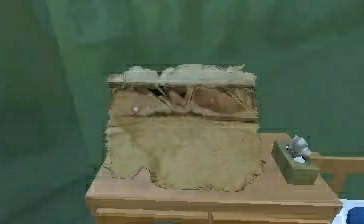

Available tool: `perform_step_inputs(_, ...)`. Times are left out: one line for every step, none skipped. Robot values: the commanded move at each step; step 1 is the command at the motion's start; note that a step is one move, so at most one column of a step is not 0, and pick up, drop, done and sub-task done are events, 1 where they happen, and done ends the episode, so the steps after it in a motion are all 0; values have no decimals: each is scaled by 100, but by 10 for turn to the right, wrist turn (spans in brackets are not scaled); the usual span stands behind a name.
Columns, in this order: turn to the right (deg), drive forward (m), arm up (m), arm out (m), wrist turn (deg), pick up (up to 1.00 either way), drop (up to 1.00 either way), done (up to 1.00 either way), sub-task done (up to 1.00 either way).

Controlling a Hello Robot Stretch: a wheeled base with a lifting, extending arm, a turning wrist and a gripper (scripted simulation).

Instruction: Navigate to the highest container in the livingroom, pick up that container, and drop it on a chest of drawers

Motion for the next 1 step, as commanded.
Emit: perform_step_inputs(0,25,0,0,0,0,0,0,0)
